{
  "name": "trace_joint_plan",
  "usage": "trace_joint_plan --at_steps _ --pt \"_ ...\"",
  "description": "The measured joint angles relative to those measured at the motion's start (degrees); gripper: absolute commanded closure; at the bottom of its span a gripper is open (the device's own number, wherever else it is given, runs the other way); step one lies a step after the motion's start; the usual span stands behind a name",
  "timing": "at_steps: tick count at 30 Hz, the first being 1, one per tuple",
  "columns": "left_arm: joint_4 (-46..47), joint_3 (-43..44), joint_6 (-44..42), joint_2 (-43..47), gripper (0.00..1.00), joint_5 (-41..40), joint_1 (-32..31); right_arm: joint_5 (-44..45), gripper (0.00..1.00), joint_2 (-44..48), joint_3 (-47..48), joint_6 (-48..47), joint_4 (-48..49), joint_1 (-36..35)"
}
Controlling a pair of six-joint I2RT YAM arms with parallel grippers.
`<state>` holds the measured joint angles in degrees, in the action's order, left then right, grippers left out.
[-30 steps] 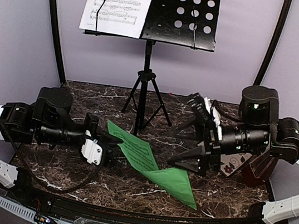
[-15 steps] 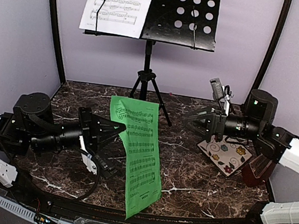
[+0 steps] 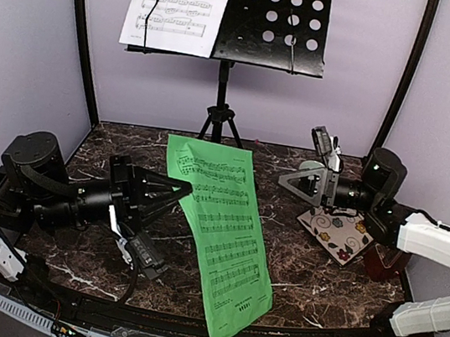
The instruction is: Set up the instrument practice props
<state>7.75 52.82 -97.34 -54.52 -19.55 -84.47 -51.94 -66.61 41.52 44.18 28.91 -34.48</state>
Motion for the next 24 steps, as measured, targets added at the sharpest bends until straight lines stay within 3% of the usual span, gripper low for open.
trace_joint_plan --at_steps 6,12,19,24 --pt "1.57 0.00 -0.59 -0.13 1.00 0.04 -0.94 -1.70 0.10 -4.24 -0.63 4.87 6.86 -1.03" --pt "2.69 0.28 -0.59 -0.13 1.00 0.09 -1.27 -3.39 0.18 -7.17 -0.61 8.20 12.31 -4.81" --pt "3.37 0.31 -0.83 -0.09 1.00 0.17 -1.38 -6.19 0.35 -13.99 -0.81 21.05 30.21 -6.80" --pt "3.34 0.31 -0.98 0.00 1.00 0.15 -1.49 -7.19 0.55 -15.21 -0.87 26.03 37.46 -6.99"
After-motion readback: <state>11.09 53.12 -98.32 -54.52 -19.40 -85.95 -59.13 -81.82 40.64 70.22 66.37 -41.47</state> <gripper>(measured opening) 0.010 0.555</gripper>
